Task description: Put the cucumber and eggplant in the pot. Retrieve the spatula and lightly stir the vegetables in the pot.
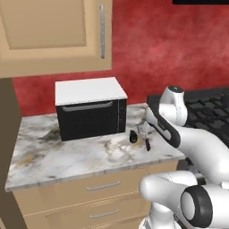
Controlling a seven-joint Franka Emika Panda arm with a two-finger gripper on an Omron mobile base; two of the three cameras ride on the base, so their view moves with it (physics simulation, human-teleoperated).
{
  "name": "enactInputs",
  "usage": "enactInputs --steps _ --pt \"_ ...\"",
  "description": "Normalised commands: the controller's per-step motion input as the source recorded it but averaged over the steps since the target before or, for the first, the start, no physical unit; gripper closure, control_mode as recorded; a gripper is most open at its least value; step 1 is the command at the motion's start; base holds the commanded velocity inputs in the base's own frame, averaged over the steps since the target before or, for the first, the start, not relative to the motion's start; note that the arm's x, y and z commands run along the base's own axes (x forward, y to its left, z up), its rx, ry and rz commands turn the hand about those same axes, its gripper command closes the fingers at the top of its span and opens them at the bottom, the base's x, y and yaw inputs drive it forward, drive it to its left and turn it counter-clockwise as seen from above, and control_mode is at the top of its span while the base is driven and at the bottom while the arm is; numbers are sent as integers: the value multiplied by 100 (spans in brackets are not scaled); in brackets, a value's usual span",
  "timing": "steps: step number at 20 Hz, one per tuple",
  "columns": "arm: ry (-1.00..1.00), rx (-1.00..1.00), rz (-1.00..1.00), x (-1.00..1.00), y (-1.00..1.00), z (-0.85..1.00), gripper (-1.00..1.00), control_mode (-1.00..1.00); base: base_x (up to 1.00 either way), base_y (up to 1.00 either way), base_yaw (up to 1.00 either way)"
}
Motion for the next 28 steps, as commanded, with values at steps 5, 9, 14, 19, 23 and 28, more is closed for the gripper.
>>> enactInputs --steps 5,9,14,19,23,28 --pt "0 0 0 0 0 0 -100 100 19 50 0" --pt "0 0 0 0 0 0 -100 100 42 27 -9" --pt "0 0 0 0 0 0 -100 100 31 0 -4" --pt "0 0 0 0 0 0 -100 100 0 0 0" --pt "0 0 0 0 0 0 -100 100 0 0 0" --pt "14 -2 -1 2 0 2 -100 -100 0 0 0"
